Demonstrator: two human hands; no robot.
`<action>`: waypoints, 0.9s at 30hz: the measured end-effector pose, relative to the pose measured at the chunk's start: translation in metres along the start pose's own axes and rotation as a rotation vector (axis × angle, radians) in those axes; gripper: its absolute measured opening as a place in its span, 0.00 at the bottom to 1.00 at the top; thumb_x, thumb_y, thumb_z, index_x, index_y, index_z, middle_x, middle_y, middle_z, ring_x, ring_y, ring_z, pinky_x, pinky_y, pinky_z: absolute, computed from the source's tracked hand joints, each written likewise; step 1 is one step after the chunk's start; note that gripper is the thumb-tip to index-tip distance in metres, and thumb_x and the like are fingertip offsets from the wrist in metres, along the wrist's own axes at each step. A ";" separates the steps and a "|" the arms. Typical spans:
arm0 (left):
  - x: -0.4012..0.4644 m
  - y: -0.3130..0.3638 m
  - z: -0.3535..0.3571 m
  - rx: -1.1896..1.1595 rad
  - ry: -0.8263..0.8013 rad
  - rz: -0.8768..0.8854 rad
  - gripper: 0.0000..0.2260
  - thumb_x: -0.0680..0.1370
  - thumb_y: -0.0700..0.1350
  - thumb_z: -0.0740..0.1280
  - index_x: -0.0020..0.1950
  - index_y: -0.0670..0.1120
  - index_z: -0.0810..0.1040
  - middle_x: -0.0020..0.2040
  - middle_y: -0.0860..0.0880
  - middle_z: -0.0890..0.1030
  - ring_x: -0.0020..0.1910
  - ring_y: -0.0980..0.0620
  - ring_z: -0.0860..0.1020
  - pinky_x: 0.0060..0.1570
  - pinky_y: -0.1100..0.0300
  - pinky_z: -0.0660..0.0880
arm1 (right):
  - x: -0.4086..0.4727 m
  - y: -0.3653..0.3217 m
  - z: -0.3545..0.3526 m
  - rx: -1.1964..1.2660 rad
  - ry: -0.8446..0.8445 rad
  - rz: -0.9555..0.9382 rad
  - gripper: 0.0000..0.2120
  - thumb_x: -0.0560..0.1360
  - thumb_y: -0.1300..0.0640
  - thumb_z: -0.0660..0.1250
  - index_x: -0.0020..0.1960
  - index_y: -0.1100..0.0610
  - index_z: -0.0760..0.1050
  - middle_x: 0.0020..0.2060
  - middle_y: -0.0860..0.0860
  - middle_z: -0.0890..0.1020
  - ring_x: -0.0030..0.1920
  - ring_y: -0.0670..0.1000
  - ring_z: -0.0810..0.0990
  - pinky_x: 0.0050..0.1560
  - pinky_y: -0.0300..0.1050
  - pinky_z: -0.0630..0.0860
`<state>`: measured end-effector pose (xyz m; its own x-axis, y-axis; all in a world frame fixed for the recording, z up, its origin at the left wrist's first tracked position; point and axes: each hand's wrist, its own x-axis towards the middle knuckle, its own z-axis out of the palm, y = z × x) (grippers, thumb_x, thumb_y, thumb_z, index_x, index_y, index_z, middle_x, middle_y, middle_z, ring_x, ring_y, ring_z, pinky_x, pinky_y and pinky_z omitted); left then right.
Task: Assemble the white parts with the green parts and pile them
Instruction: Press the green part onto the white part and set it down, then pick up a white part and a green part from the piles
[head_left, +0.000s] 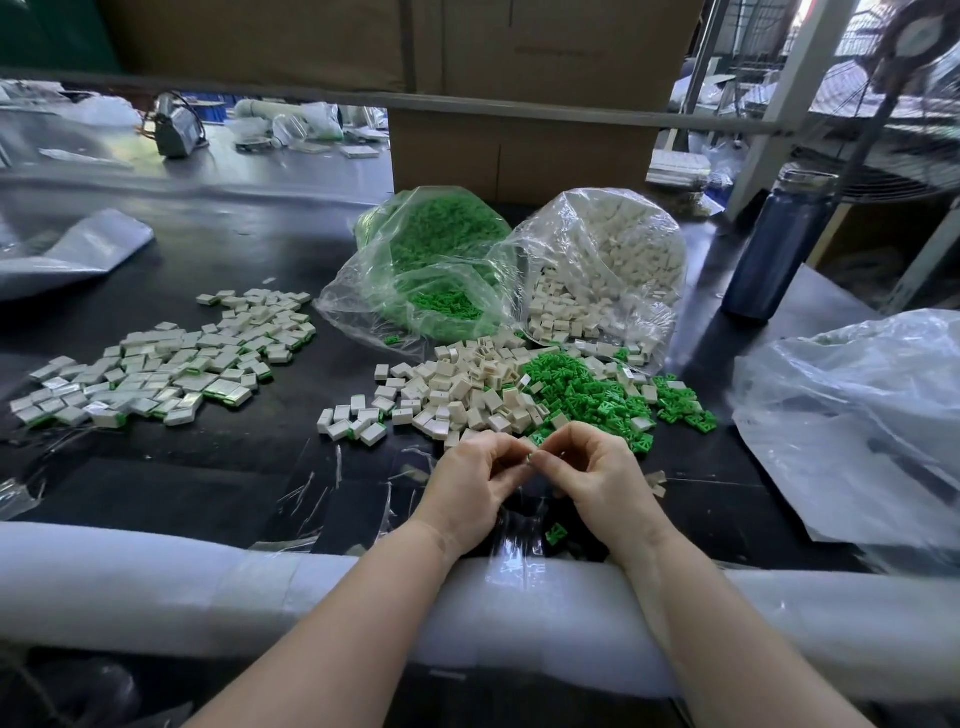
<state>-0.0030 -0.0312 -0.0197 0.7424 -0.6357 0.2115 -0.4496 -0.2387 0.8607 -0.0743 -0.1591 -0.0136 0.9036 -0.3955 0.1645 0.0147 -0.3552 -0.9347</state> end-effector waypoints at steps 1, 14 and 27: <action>0.000 0.000 0.000 -0.003 0.003 0.003 0.06 0.75 0.39 0.68 0.51 0.45 0.81 0.46 0.48 0.82 0.46 0.55 0.79 0.49 0.69 0.75 | 0.000 0.000 0.000 -0.020 -0.003 0.000 0.05 0.72 0.63 0.70 0.39 0.57 0.76 0.32 0.53 0.80 0.31 0.45 0.77 0.36 0.39 0.75; -0.001 0.001 -0.006 0.055 0.406 -0.016 0.10 0.75 0.39 0.67 0.55 0.47 0.78 0.42 0.52 0.80 0.39 0.55 0.79 0.45 0.61 0.79 | 0.002 0.001 -0.004 0.012 0.215 0.029 0.07 0.74 0.59 0.69 0.37 0.58 0.77 0.30 0.50 0.77 0.31 0.48 0.74 0.35 0.41 0.74; 0.005 -0.010 -0.026 -0.128 0.862 -0.438 0.15 0.76 0.35 0.65 0.62 0.37 0.74 0.62 0.45 0.61 0.51 0.44 0.73 0.55 0.66 0.67 | 0.003 0.005 -0.007 -0.013 0.326 0.073 0.08 0.73 0.61 0.70 0.36 0.60 0.77 0.28 0.49 0.76 0.30 0.47 0.72 0.36 0.44 0.70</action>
<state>0.0182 -0.0133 -0.0147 0.9626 0.2579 0.0834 -0.0277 -0.2123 0.9768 -0.0741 -0.1677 -0.0156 0.7172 -0.6701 0.1914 -0.0523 -0.3257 -0.9440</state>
